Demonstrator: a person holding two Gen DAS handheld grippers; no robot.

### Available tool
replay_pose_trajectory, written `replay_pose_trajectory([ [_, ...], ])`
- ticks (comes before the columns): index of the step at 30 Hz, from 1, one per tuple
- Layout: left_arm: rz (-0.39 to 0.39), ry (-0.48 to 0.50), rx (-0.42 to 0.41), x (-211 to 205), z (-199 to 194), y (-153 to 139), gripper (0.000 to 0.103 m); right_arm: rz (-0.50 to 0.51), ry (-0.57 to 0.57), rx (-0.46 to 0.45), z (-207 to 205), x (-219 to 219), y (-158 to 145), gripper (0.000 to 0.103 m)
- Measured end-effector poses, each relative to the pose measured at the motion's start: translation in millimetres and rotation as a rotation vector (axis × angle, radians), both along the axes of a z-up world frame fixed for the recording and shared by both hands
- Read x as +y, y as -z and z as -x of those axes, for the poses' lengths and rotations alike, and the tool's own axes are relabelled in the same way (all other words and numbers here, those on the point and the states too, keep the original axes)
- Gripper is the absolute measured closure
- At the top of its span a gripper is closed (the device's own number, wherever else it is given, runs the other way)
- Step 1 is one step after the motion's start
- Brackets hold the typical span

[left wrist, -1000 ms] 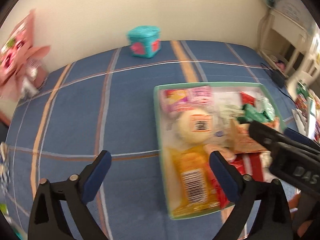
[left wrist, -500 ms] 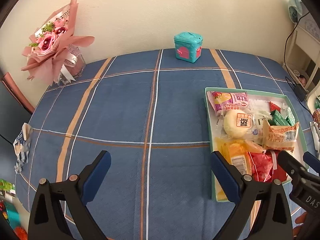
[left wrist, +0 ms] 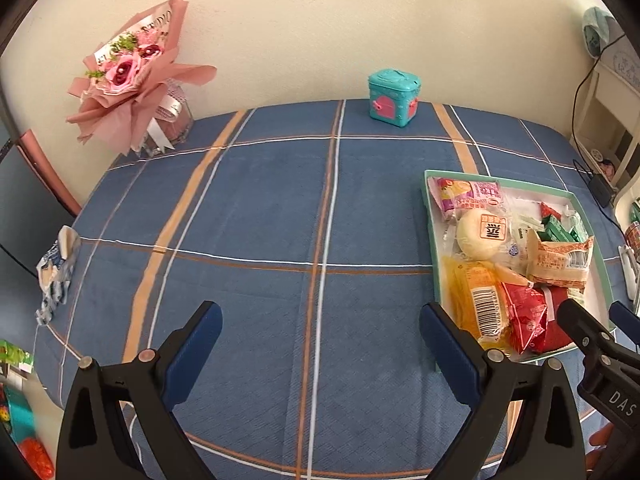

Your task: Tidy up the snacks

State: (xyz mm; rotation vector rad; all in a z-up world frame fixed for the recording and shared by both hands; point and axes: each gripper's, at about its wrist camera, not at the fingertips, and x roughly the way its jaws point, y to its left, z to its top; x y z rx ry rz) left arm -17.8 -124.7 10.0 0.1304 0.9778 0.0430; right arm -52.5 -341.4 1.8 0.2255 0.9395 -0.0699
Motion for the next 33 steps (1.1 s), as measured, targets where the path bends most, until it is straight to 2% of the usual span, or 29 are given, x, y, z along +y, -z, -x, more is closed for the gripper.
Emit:
replay_pose_trajectory([
  [4,-0.007,-0.008,0.002,0.2,2.4,-1.4,0.004,0.003,-0.002,0.002,-0.9,0.9,0.0,0.0],
  [9,-0.06,-0.026,-0.01,-1.8,3.8,-3.4,0.004,0.005,-0.005,-0.002,-0.5,1.3,-1.0,0.0],
  [19,-0.05,-0.028,0.013,-1.5,2.1,-3.1,0.004,0.008,-0.012,0.015,-2.5,2.4,3.0,0.0],
  [33,-0.063,-0.044,0.0,1.0,3.1,-5.8,0.004,0.01,-0.016,0.027,-2.9,3.5,6.2,0.0],
])
